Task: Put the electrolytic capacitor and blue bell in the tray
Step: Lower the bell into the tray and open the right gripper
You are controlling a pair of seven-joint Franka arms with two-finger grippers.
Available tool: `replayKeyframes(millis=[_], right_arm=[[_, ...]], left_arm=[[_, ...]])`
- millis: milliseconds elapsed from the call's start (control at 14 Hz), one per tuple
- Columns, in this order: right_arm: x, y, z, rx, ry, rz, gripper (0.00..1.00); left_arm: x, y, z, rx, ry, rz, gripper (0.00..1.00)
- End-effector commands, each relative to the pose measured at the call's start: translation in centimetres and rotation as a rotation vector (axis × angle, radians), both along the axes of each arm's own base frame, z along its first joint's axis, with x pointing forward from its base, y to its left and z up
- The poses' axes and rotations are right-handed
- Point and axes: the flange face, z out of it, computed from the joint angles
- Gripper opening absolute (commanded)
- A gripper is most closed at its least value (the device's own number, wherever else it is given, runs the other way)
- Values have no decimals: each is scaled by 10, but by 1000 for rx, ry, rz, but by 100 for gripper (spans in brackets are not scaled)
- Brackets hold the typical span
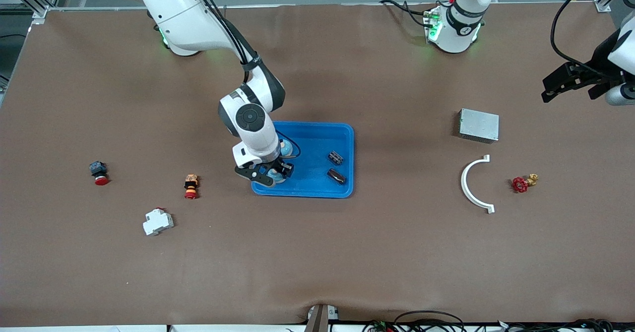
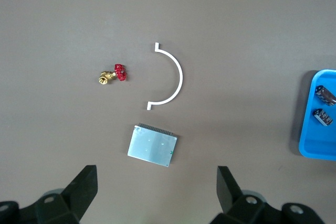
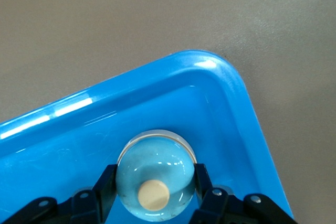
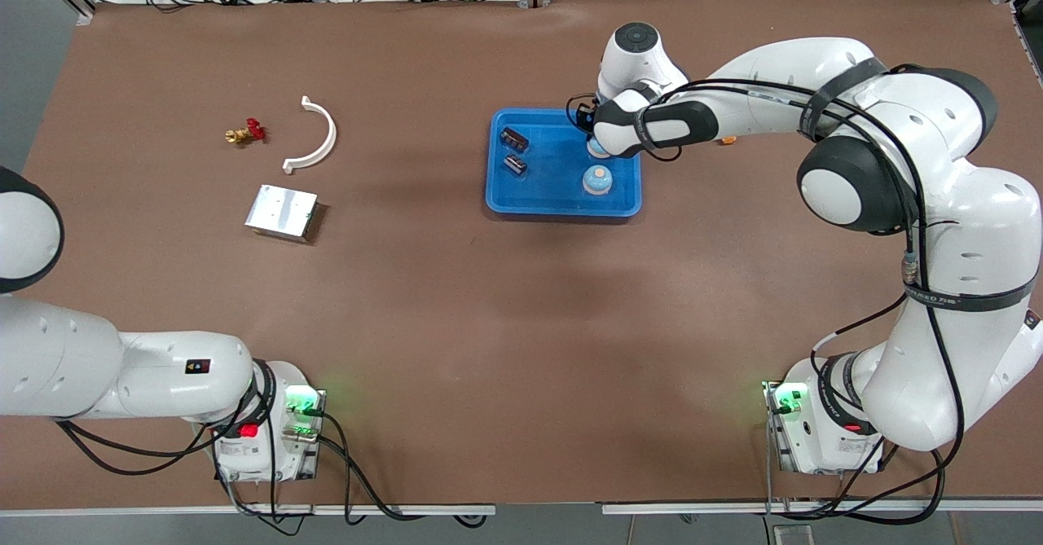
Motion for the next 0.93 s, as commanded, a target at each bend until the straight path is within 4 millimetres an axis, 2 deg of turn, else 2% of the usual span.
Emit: replayKeyframes(millis=[0,71,285,427,498,641,854], right_arm=[[6,1,-1,-12,-22,-10,85],[8,0,2,-11,-27,-10,100],[13,-2,9,-11,-24,-10,100],[15,-4,21,-30,-2,-8,100],[19,-4,42,-35,2,-11,100],[26,-15,66,-63,33,29,100],[42,-60,112,-92,71,130,100]], left_arm=[[-6,0,6,-15,0,-24,100],[-6,2,7,-15,-1,-22,100],[-6,2,8,-15,-5,-20,100],[-6,2,8,-15,-5,-20,100],[-6,2,8,-15,-5,-20,100],[-5,1,6,-14,0,-23,100],[-7,-1,6,-13,6,-28,100]])
